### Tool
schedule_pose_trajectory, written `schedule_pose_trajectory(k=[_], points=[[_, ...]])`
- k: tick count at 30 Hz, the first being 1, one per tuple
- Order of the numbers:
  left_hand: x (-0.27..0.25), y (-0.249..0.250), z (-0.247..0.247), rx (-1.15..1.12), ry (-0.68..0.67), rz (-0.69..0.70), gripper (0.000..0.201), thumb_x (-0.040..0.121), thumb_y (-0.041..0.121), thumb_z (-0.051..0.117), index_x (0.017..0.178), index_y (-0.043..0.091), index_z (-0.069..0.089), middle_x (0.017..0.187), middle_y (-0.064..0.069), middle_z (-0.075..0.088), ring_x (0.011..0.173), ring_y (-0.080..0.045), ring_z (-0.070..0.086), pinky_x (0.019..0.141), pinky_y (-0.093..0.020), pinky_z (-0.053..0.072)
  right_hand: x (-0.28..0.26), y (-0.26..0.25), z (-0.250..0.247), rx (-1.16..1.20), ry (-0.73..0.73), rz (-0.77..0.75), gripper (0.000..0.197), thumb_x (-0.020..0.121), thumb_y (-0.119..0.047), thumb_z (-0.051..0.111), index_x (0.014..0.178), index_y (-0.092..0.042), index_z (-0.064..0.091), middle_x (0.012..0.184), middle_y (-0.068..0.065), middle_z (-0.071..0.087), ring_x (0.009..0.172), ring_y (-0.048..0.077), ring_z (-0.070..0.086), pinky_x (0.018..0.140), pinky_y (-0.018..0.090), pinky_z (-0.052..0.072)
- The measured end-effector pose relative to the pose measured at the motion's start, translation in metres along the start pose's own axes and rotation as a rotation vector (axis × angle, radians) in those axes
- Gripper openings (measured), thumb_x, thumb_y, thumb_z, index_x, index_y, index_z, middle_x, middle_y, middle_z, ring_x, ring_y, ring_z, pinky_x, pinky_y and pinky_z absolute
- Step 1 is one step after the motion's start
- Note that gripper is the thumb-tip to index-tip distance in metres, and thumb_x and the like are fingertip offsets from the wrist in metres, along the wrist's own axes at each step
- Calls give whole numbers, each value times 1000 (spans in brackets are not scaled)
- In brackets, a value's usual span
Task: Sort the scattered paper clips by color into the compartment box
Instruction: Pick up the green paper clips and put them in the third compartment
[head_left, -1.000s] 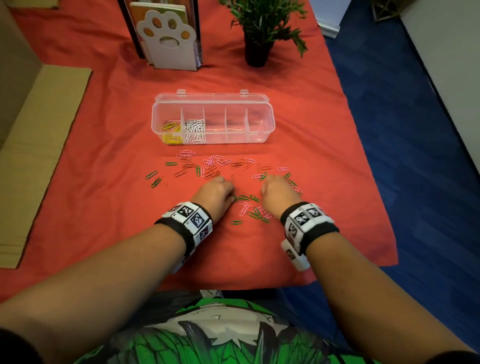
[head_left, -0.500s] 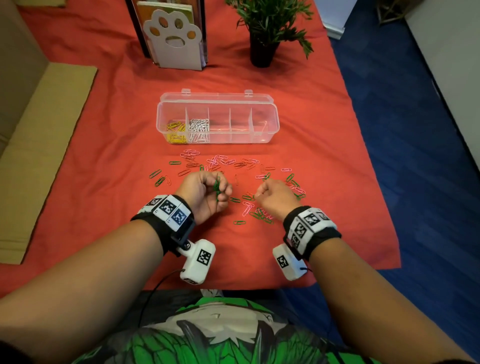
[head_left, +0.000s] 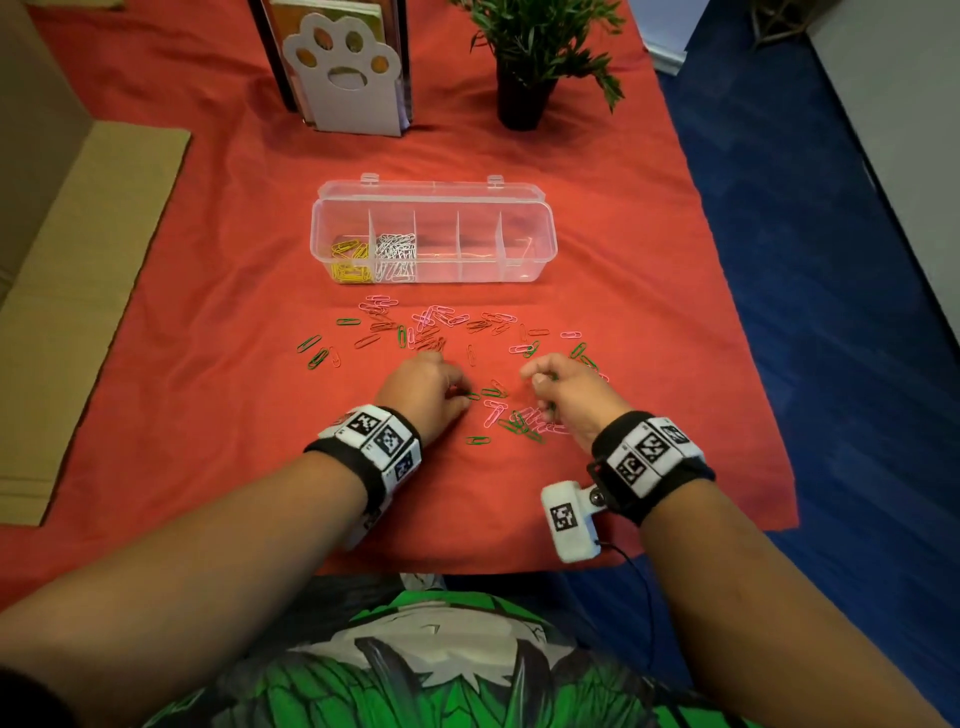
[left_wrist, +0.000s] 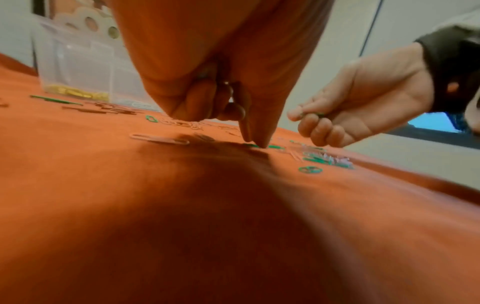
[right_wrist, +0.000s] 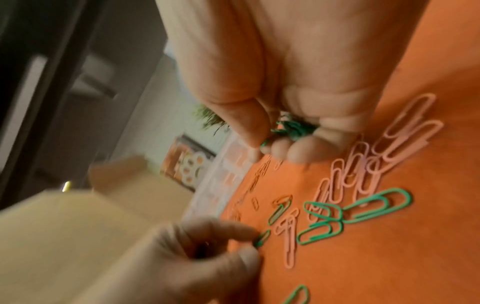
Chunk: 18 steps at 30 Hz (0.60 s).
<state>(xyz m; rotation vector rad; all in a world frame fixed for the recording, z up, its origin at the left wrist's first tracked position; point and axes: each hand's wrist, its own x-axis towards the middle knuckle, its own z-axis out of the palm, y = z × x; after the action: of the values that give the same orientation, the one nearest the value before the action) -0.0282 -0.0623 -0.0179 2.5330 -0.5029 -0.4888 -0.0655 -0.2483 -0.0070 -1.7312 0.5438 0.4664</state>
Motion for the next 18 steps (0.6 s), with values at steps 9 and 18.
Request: schedule_pose_trajectory(k=[9, 18], points=[[1, -2, 7, -114, 34, 26, 9, 84, 14, 57, 86, 7, 62, 92, -12, 61, 89, -27, 56, 80, -29, 42, -14, 16, 14, -574, 115, -100, 6, 83, -16, 60, 78, -16, 56, 80, 4, 57, 75, 17, 49, 66, 26, 39], [-7, 6, -17, -1336, -222, -536, 30, 83, 0, 35, 85, 12, 62, 57, 2, 42, 43, -5, 35, 40, -15, 29, -21, 24, 40, -1110, 142, -305, 20, 87, -7, 43, 106, -4, 50, 110, 18, 50, 102, 37, 53, 89, 44, 46]])
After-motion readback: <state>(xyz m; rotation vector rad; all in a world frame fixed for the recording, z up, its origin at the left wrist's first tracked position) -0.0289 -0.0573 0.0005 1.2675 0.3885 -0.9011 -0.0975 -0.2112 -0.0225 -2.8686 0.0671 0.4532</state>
